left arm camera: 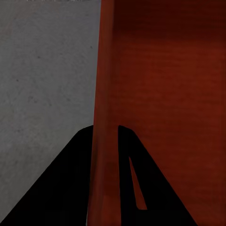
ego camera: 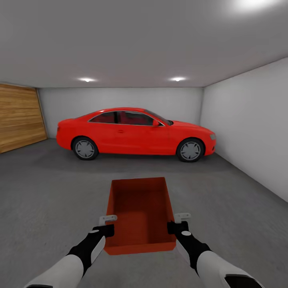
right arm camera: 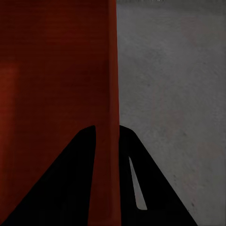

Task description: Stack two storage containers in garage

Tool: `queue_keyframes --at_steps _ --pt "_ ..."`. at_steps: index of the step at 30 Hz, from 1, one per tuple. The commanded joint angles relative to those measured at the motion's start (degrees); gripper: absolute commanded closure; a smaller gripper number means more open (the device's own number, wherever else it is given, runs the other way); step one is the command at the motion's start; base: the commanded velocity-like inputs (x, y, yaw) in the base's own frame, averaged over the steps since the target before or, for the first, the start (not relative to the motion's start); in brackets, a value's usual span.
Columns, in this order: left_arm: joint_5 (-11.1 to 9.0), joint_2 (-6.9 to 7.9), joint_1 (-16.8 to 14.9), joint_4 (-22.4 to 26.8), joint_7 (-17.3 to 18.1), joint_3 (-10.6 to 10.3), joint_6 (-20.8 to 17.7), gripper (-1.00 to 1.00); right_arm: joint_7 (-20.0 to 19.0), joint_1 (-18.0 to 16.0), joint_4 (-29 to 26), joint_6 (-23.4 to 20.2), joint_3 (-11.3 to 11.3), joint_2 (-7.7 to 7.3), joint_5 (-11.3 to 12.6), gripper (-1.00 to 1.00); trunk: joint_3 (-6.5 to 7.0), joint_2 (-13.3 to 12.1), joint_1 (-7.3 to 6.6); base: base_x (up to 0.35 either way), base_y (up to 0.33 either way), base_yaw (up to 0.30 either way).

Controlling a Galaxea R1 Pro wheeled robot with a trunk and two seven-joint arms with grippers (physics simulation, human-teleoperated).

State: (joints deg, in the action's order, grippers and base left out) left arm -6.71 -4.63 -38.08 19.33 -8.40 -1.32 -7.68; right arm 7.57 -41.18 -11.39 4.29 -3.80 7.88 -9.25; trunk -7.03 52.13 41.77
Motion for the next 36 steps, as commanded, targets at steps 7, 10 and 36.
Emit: queue_keyframes --at_steps 7,10,36 --pt "0.6 0.06 -0.1 0.7 -1.7 1.5 1.4 1.0 -0.7 0.0 0.2 0.2 -0.1 0.01 0.0 1.0 -0.09 0.1 0.04 0.321 0.0 0.0" --pt "0.6 0.06 -0.1 0.7 -1.7 1.5 1.4 1.0 -0.7 0.0 0.2 0.3 -0.1 0.02 0.1 1.0 -0.09 0.1 0.04 0.321 0.0 0.0" --pt "0.6 0.06 -0.1 0.7 -1.7 1.5 1.4 1.0 -0.7 0.0 0.2 0.4 -0.1 0.01 0.0 1.0 -0.09 0.1 0.04 0.321 0.0 0.0"
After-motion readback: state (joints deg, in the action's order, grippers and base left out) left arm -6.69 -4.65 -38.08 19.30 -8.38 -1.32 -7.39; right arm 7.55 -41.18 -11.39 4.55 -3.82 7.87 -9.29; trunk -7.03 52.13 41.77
